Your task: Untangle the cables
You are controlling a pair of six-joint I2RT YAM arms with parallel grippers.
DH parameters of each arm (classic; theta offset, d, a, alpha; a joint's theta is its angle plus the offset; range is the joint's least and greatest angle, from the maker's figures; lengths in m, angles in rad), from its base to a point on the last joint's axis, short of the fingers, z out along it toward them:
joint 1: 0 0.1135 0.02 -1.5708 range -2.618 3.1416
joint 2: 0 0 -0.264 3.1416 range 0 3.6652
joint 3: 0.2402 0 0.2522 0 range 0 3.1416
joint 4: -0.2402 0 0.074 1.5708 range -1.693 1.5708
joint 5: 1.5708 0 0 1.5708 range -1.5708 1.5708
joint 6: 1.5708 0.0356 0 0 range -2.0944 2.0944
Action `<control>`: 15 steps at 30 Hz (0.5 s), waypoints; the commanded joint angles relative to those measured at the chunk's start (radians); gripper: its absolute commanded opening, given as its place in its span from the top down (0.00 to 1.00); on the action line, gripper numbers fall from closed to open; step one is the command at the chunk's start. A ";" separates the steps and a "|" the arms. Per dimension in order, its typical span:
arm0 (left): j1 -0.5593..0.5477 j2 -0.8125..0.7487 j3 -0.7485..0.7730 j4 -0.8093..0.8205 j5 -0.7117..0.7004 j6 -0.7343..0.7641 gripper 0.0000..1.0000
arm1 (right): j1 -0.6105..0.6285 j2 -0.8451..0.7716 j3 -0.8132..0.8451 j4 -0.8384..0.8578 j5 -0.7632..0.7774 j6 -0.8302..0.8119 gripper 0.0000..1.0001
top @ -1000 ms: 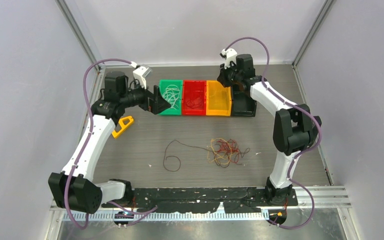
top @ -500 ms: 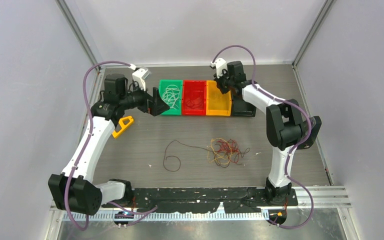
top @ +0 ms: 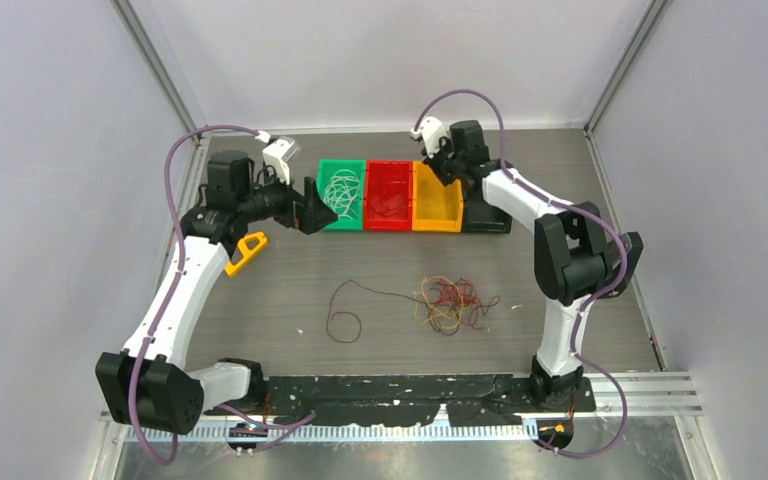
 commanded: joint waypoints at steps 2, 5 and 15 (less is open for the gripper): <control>0.006 -0.033 0.002 0.010 -0.005 -0.005 0.00 | 0.034 0.054 0.046 -0.015 -0.009 -0.049 0.95; 0.006 -0.042 -0.010 0.015 -0.007 -0.002 0.00 | 0.036 0.070 0.072 -0.062 -0.032 -0.065 0.94; 0.006 -0.035 0.012 0.020 0.001 0.007 0.00 | 0.024 -0.004 0.130 -0.202 -0.065 -0.011 0.42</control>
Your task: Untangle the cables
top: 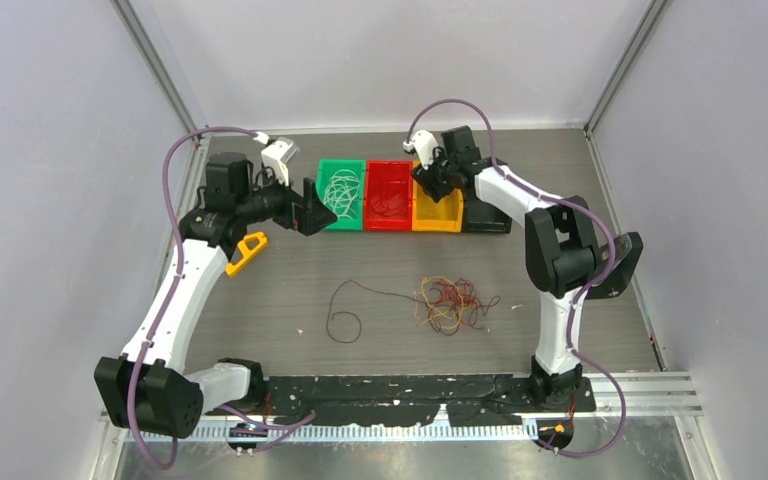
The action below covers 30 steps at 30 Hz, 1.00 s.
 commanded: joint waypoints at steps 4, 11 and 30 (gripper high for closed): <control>0.005 -0.013 0.020 0.027 0.015 -0.005 0.01 | -0.008 -0.159 0.084 -0.051 -0.087 0.078 0.20; 0.006 -0.013 0.019 0.041 0.017 -0.016 0.00 | -0.024 -0.222 0.124 -0.103 -0.104 0.098 0.01; 0.006 -0.062 -0.012 0.009 0.048 0.036 0.01 | -0.148 -0.357 0.112 -0.670 -0.330 -0.001 0.32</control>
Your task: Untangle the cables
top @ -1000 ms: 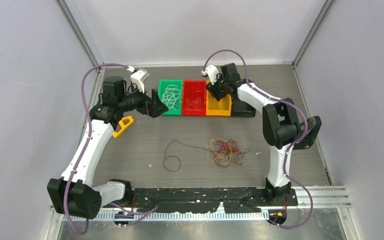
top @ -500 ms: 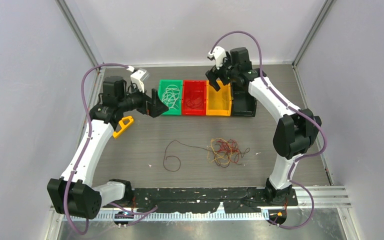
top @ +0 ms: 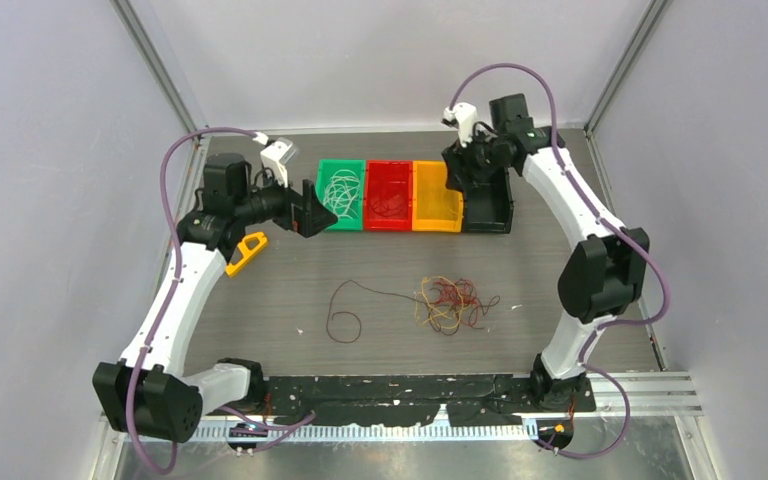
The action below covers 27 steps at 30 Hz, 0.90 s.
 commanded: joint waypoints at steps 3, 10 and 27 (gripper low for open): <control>0.006 -0.056 -0.020 0.003 0.028 0.036 0.00 | -0.028 -0.156 -0.111 -0.253 -0.102 -0.120 0.37; 0.006 -0.045 -0.007 -0.008 0.036 0.037 0.00 | -0.002 -0.046 -0.069 -0.303 -0.071 -0.142 0.40; 0.005 -0.042 -0.006 -0.019 0.010 0.053 0.00 | 0.053 0.098 0.018 -0.161 0.101 -0.144 0.94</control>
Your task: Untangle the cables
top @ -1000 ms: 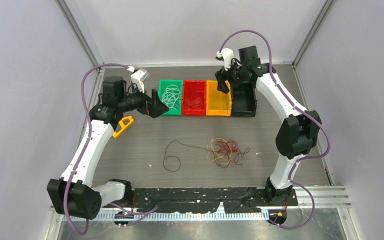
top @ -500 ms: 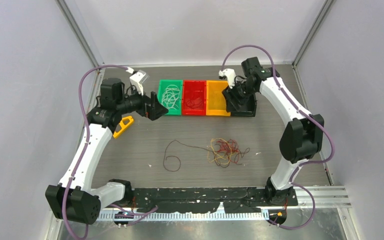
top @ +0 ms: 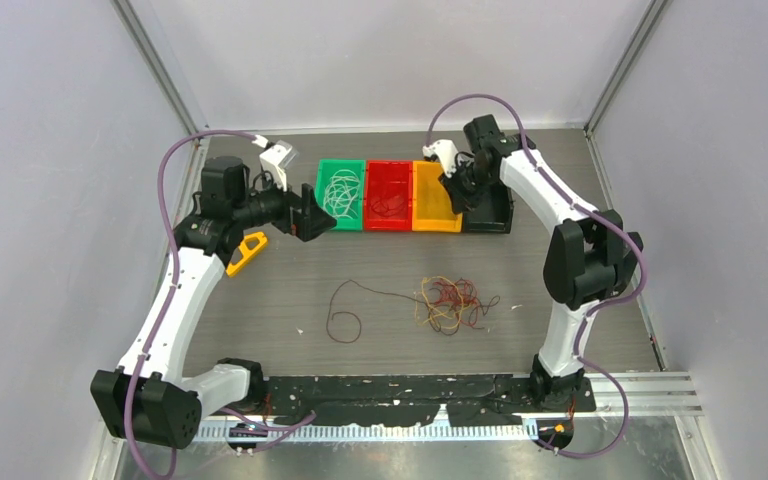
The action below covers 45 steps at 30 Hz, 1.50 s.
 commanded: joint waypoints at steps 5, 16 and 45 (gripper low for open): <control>0.007 0.003 0.010 -0.009 -0.002 0.030 0.01 | 0.015 0.080 0.128 0.085 0.057 -0.006 0.95; 0.012 0.028 0.031 -0.039 -0.007 0.059 0.01 | 0.041 0.292 0.307 0.125 0.206 -0.009 0.95; -0.108 0.130 0.051 0.101 0.095 0.048 0.00 | 0.054 -0.098 0.229 -0.174 -0.153 0.028 0.27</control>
